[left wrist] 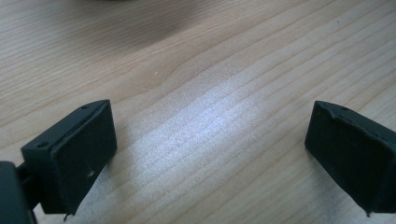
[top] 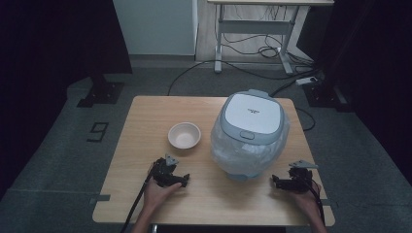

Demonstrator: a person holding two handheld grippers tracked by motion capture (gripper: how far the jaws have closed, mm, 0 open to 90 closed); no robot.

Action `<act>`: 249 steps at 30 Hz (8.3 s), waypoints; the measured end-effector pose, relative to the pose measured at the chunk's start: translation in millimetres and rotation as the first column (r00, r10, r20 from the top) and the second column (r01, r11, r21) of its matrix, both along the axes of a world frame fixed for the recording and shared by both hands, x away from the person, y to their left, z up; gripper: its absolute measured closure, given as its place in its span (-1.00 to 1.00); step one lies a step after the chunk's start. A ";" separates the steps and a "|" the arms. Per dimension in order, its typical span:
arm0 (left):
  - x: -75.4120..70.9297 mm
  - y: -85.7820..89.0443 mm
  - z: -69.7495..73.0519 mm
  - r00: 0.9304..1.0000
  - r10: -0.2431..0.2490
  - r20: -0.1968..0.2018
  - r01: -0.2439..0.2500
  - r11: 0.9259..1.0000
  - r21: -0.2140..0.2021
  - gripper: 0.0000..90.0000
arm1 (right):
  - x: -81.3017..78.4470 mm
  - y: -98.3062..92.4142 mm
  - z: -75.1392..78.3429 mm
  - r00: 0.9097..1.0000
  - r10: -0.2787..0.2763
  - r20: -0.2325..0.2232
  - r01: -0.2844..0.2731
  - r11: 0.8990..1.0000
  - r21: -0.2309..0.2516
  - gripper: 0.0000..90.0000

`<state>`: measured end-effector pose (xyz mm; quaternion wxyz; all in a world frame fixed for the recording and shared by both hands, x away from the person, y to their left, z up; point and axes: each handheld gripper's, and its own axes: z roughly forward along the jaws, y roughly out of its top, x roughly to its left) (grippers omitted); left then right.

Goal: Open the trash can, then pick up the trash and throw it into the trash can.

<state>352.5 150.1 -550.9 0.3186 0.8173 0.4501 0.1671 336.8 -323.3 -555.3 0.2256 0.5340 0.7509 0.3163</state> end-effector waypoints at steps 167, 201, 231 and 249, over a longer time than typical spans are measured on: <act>-8.3 7.7 1.0 1.000 0.022 0.015 -0.022 1.000 -0.009 -0.75 | 6.6 104.6 213.2 0.843 0.419 0.337 -0.515 0.810 0.281 1.00; -9.2 8.4 1.0 1.000 0.021 0.016 -0.020 1.000 -0.009 -0.74 | -27.8 38.3 199.9 0.851 0.271 0.449 -0.407 0.881 0.240 0.46; -8.8 8.6 1.1 0.999 0.030 0.019 -0.029 1.000 -0.010 -0.72 | -29.9 -20.0 47.0 0.969 0.053 0.241 -0.101 0.976 0.194 -0.50; -14.0 17.7 16.9 0.994 0.082 0.072 -0.078 0.995 -0.063 -0.68 | -26.8 -16.5 35.4 0.980 0.047 0.194 -0.084 0.979 0.186 -0.48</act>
